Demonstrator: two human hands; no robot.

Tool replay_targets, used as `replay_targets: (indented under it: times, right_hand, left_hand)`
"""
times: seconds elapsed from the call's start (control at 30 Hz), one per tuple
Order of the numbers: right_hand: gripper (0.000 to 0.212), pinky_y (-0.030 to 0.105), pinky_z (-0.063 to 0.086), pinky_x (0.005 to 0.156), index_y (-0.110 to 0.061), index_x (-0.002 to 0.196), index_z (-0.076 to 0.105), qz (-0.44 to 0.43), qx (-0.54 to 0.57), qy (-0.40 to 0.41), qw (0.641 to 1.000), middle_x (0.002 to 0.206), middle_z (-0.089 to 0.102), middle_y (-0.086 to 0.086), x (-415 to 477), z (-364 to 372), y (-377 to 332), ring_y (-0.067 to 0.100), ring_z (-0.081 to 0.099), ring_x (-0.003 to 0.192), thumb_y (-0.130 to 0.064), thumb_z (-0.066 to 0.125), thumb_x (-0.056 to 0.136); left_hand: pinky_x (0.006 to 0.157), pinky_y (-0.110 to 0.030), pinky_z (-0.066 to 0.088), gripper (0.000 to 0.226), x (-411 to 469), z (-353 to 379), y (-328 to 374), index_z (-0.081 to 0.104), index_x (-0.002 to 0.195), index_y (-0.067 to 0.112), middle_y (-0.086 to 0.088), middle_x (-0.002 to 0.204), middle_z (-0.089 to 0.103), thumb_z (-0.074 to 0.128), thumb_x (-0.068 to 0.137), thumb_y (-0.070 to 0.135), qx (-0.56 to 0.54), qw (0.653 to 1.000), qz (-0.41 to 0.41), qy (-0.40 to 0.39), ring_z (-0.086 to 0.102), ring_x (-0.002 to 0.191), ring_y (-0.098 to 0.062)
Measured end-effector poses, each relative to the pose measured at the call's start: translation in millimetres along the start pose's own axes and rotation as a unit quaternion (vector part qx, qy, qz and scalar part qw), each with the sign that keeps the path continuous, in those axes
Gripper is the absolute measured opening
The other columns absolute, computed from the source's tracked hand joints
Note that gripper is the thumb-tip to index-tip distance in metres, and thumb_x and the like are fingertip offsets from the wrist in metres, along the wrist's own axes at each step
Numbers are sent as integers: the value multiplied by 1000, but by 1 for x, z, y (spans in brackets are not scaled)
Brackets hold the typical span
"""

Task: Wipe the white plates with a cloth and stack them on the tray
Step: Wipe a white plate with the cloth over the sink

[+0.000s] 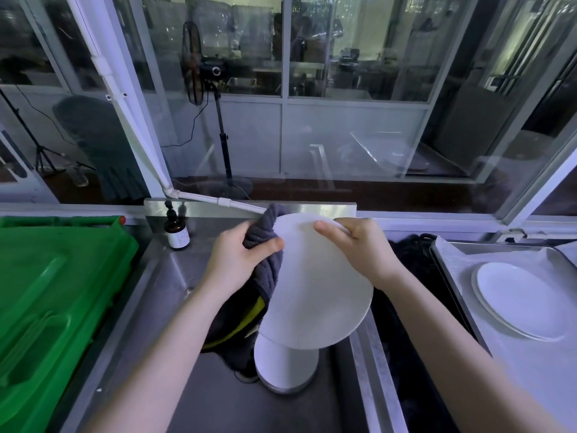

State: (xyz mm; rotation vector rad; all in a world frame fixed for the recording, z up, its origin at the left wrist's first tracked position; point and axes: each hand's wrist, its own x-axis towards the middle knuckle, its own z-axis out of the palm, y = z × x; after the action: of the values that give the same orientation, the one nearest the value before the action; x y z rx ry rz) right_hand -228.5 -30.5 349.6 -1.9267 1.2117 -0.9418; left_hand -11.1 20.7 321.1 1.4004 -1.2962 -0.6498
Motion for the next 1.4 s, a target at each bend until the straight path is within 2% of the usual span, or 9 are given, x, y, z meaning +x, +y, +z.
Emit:
replay_targets:
  times: [0.1, 0.2, 0.5, 0.67, 0.8, 1.07, 1.23, 1.33, 1.4]
  right_hand:
    - [66, 31, 26, 56, 6, 68, 39, 106, 162, 122, 973, 63, 35, 5, -10, 12, 13, 16, 34, 58, -50, 65, 91]
    - [67, 35, 28, 61, 8, 69, 41, 153, 202, 187, 949, 68, 38, 8, -20, 21, 23, 18, 35, 62, -51, 62, 91]
    - [58, 23, 17, 47, -18, 60, 24, -49, -69, -29, 996, 50, 19, -9, -6, 4, -3, 9, 21, 48, -38, 65, 95]
    - [65, 33, 28, 60, 10, 68, 42, 85, 142, 94, 982, 64, 37, 8, -17, 12, 14, 18, 36, 60, -46, 65, 94]
    - [61, 37, 29, 62, 11, 73, 44, 103, 150, 103, 978, 67, 39, 10, -26, 18, 21, 20, 37, 63, -43, 62, 96]
    - [60, 21, 21, 48, -24, 44, 35, -61, -66, -56, 994, 46, 23, -8, -21, 20, 0, 8, 25, 46, -33, 68, 93]
    - [63, 33, 28, 59, 12, 71, 47, 90, 151, 128, 976, 64, 38, 7, -26, 19, 14, 17, 36, 62, -43, 65, 94]
    - [56, 19, 33, 48, -15, 51, 46, 188, 282, 298, 892, 53, 43, -9, -34, 54, 7, 6, 39, 49, -47, 62, 94]
    - [55, 20, 35, 49, -15, 55, 46, 205, 303, 298, 882, 54, 45, -10, -39, 68, 11, 5, 41, 49, -51, 58, 95]
  left_hand:
    - [62, -31, 46, 12, -15, 16, -13, 65, 79, 17, 6, 65, 66, 72, 88, 19, -196, 967, -128, 97, 58, 60, -12]
    - [66, -31, 51, 13, -17, 20, -18, 66, 80, 13, 0, 71, 70, 73, 88, 22, -182, 961, -167, 122, 65, 69, -18]
    - [63, -2, 41, 26, 11, -2, -1, 62, 81, 41, 36, 76, 67, 85, 70, 32, 93, 986, 45, -130, 58, 72, 21]
    - [65, -27, 48, 22, -20, 9, -33, 65, 81, 19, 11, 66, 67, 78, 73, 35, -186, 976, -104, 55, 63, 67, -9]
    - [56, -18, 49, 15, -27, 10, -38, 64, 75, 20, 12, 62, 68, 76, 84, 23, -119, 978, -140, 96, 65, 60, -4]
    - [61, -8, 42, 26, -5, 2, -7, 67, 73, 43, 25, 70, 68, 88, 70, 27, 121, 981, 48, -147, 57, 65, 15]
    - [71, -28, 52, 7, -18, 12, -23, 68, 87, 19, 10, 73, 72, 74, 86, 21, -126, 986, -79, 78, 67, 69, -7]
    - [83, -40, 55, 29, -35, 41, -25, 69, 109, 8, 5, 88, 74, 72, 89, 29, -283, 907, -212, 230, 66, 78, -16]
    - [76, -34, 51, 29, -35, 43, -29, 66, 98, 5, 8, 74, 68, 73, 88, 31, -297, 891, -228, 257, 62, 71, -18]
